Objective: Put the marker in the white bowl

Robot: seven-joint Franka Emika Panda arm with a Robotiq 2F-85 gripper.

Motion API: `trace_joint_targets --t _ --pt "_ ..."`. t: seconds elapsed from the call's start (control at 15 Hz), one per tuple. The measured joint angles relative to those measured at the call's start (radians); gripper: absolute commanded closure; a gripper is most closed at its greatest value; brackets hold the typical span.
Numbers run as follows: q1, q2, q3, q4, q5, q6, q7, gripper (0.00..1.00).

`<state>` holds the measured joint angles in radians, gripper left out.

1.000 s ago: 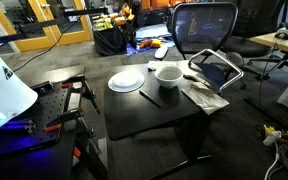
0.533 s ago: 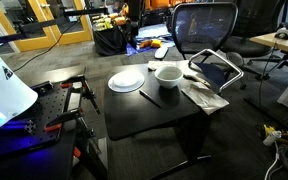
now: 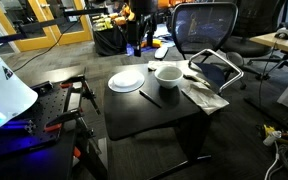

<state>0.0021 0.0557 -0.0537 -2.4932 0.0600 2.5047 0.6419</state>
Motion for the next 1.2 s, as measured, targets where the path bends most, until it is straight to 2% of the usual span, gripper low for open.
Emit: trace_joint_targets --t 0.2,0.8,1.2 --pt "-0.004 0.049 -0.002 -0.016 0.001 0.087 0.07 0.0" --pt "-0.004 0.068 -0.003 -0.012 0.0 0.09 0.076 0.0" --pt "0.002 0.121 -0.011 -0.017 -0.002 0.18 0.197 0.0"
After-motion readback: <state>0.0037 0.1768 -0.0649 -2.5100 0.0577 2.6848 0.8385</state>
